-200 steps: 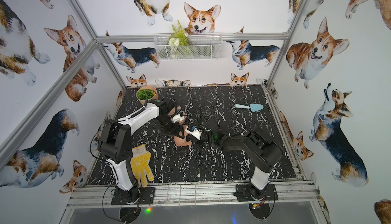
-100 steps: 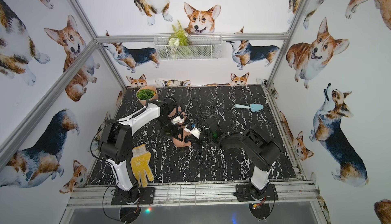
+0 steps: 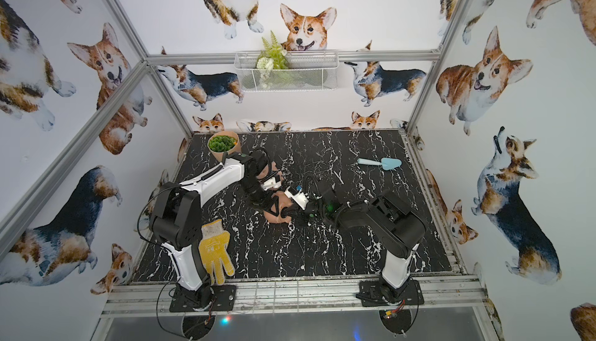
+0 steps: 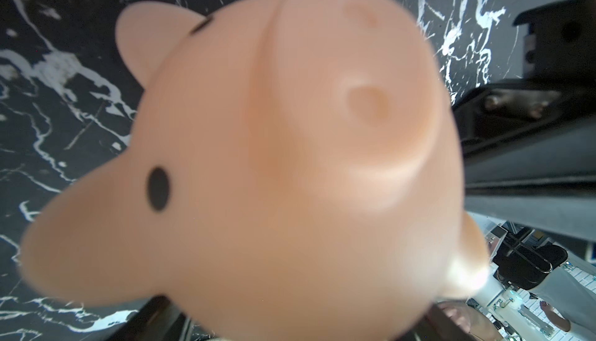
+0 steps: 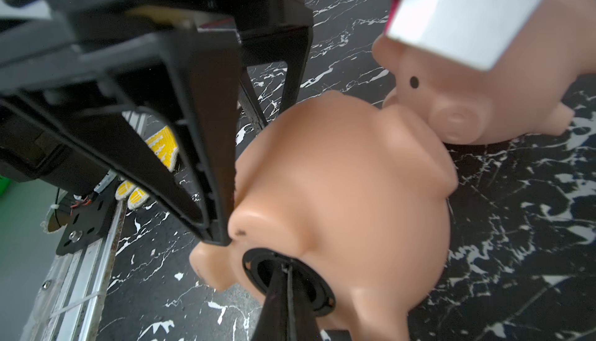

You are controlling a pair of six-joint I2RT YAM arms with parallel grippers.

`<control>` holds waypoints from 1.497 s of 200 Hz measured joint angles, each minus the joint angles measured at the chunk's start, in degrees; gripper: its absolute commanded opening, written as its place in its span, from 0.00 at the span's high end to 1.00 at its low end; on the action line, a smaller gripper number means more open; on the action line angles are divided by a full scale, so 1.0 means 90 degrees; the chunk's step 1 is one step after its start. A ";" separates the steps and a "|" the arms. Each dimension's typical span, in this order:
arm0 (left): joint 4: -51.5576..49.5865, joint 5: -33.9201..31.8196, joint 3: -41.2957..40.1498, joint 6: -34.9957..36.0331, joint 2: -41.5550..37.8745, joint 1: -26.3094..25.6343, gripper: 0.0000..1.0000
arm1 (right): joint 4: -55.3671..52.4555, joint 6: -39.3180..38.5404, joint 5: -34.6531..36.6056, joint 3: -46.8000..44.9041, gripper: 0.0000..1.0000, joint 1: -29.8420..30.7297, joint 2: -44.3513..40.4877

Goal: Close piggy banks
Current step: Screw the knob on the piggy bank.

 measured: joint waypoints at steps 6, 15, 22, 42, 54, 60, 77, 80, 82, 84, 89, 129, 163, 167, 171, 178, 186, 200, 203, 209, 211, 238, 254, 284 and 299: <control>0.0019 -0.0002 -0.0002 0.0000 0.0000 -0.0002 0.16 | 0.0095 0.0124 0.0022 -0.0024 1.00 -0.0005 0.0017; 0.0068 -0.0015 -0.0007 -0.0002 0.0000 -0.0002 0.16 | 0.0182 0.0304 0.0070 -0.0029 1.00 -0.0010 0.0049; 0.0102 -0.0029 -0.0017 -0.0002 0.0000 -0.0002 0.16 | 0.0233 0.0437 0.0119 -0.0029 1.00 -0.0010 0.0066; 0.0189 -0.0036 -0.0070 -0.0005 0.0000 -0.0002 0.16 | 0.0379 0.0743 0.0206 -0.0044 1.00 -0.0010 0.0097; 0.0236 -0.0027 -0.0083 -0.0005 0.0000 -0.0007 0.17 | 0.0461 0.0891 0.0274 -0.0085 1.00 -0.0010 0.0097; 0.0245 -0.0027 -0.0083 -0.0007 0.0000 -0.0007 0.17 | 0.0503 0.0933 0.0299 -0.0102 1.00 -0.0010 0.0100; 0.0279 -0.0029 -0.0083 -0.0010 0.0000 -0.0007 0.16 | 0.0576 0.1093 0.0335 -0.0114 1.00 -0.0010 0.0119; 0.0284 -0.0029 -0.0083 -0.0012 0.0000 -0.0007 0.16 | 0.0583 0.1120 0.0342 -0.0114 1.00 -0.0010 0.0121; 0.0287 -0.0032 -0.0085 -0.0015 0.0000 -0.0007 0.16 | 0.0588 0.1144 0.0345 -0.0114 1.00 -0.0010 0.0124; 0.0289 -0.0032 -0.0085 -0.0019 0.0000 -0.0007 0.16 | 0.0593 0.1175 0.0347 -0.0114 1.00 -0.0010 0.0126; 0.0296 -0.0032 -0.0090 -0.0024 0.0000 -0.0007 0.17 | 0.0595 0.1222 0.0350 -0.0114 1.00 -0.0010 0.0131; 0.0330 -0.0056 -0.0134 -0.0083 -0.0041 -0.0007 0.16 | 0.0763 0.1581 0.0347 -0.0090 1.00 -0.0019 0.0243; 0.0328 -0.0063 -0.0153 -0.0124 -0.0051 -0.0007 0.16 | 0.0981 0.1979 0.0406 -0.0085 1.00 -0.0024 0.0340; 0.0328 -0.0063 -0.0155 -0.0124 -0.0053 -0.0007 0.16 | 0.0996 0.2050 0.0432 -0.0078 1.00 -0.0024 0.0350; 0.0328 -0.0063 -0.0158 -0.0124 -0.0053 -0.0007 0.16 | 0.1010 0.2089 0.0454 -0.0073 1.00 -0.0024 0.0357; 0.0328 -0.0063 -0.0160 -0.0124 -0.0056 -0.0007 0.16 | 0.1052 0.2205 0.0493 -0.0061 1.00 -0.0024 0.0379; 0.0328 -0.0063 -0.0168 -0.0126 -0.0058 -0.0007 0.16 | 0.1081 0.2278 0.0500 -0.0051 1.00 -0.0024 0.0401; 0.0328 -0.0068 -0.0177 -0.0134 -0.0061 -0.0007 0.15 | 0.1115 0.2472 0.0517 -0.0019 1.00 -0.0024 0.0430; 0.0328 -0.0068 -0.0177 -0.0136 -0.0061 -0.0007 0.15 | 0.1122 0.2526 0.0522 -0.0015 1.00 -0.0029 0.0437; 0.0328 -0.0068 -0.0177 -0.0141 -0.0061 -0.0010 0.15 | 0.1129 0.2594 0.0520 -0.0007 1.00 -0.0036 0.0449; 0.0330 -0.0068 -0.0177 -0.0143 -0.0061 -0.0010 0.15 | 0.1137 0.2611 0.0520 -0.0005 1.00 -0.0036 0.0452; 0.0342 -0.0068 -0.0180 -0.0148 -0.0083 -0.0010 0.12 | 0.1217 0.2905 0.0520 0.0005 1.00 -0.0051 0.0481; 0.0359 -0.0068 -0.0180 -0.0170 -0.0131 -0.0010 0.10 | 0.1251 0.3038 0.0508 0.0005 1.00 -0.0053 0.0488; 0.0486 -0.0027 -0.0182 -0.0219 -0.0233 -0.0005 0.09 | 0.1409 0.3237 0.0444 0.0012 1.00 -0.0092 0.0556; 0.0544 0.0010 -0.0189 -0.0253 -0.0248 0.0002 0.09 | 0.1576 0.3393 0.0410 0.0012 1.00 -0.0107 0.0617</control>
